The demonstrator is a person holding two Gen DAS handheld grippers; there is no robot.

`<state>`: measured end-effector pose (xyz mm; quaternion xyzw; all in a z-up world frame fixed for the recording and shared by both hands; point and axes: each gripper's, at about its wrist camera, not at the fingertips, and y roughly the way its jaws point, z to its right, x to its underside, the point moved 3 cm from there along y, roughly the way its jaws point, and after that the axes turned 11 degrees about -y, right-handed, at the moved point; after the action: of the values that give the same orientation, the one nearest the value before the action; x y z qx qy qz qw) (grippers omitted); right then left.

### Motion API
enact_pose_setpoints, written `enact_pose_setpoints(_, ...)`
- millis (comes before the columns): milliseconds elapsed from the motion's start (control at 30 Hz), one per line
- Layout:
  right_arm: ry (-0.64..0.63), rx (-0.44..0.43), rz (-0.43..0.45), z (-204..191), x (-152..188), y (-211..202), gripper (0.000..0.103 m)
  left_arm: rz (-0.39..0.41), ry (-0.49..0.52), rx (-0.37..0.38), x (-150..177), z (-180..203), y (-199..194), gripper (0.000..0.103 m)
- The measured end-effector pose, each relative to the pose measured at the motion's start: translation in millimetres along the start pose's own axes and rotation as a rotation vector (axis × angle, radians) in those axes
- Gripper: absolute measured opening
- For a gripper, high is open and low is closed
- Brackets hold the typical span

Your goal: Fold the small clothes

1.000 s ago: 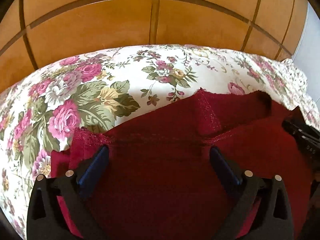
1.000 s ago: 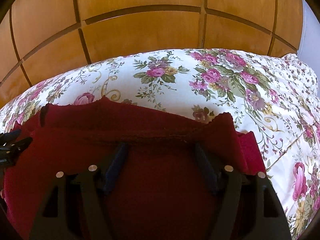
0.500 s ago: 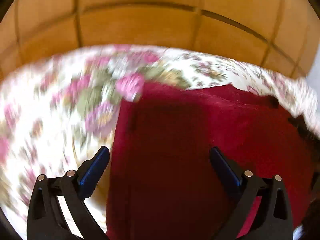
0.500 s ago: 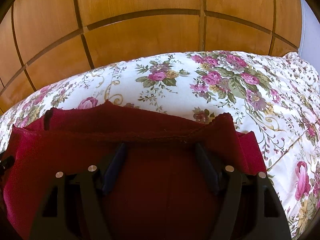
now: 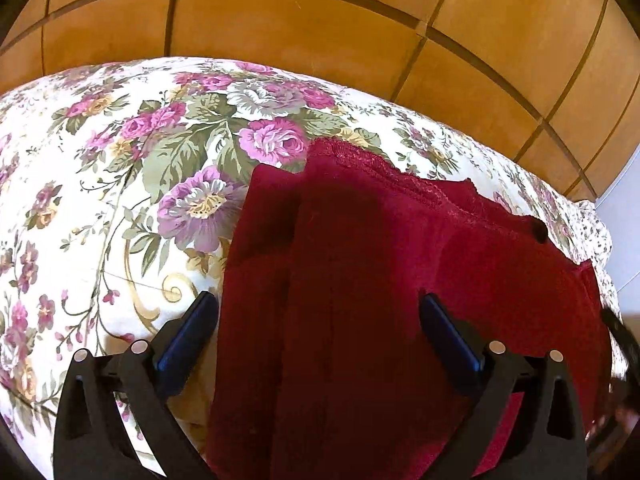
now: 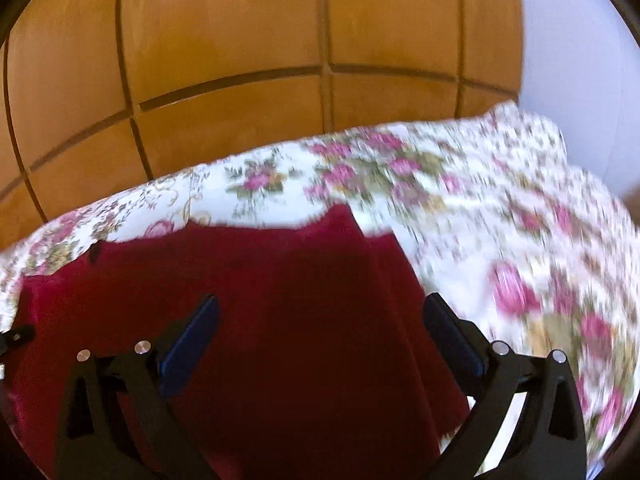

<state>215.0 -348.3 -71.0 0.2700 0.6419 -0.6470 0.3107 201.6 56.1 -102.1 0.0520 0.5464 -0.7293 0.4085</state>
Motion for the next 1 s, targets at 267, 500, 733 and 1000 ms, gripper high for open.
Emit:
enact_pose_setpoints(267, 0.079, -0.016, 0.014, -7.4, 41.8, -53.6, 0.101, 0.006, -0.038, 0.035, -0.8, -3.5, -7.0, 0.099)
enact_pose_setpoints(500, -0.172, 0.016, 0.085, -68.1, 63.2, -82.0, 0.101, 0.023, -0.194, 0.132, 1.0, -28.1, -44.9, 0.099)
enact_pose_setpoints(733, -0.274, 0.039, 0.004, -92.6, 88.7, -52.3, 0.101, -0.032, -0.144, 0.168, 22.2, -41.6, -57.3, 0.099)
enact_pose_setpoints(1000, -0.214, 0.014, 0.043, -87.0, 100.7, -51.7, 0.101, -0.082, -0.087, 0.183, 35.8, -29.0, -52.2, 0.099)
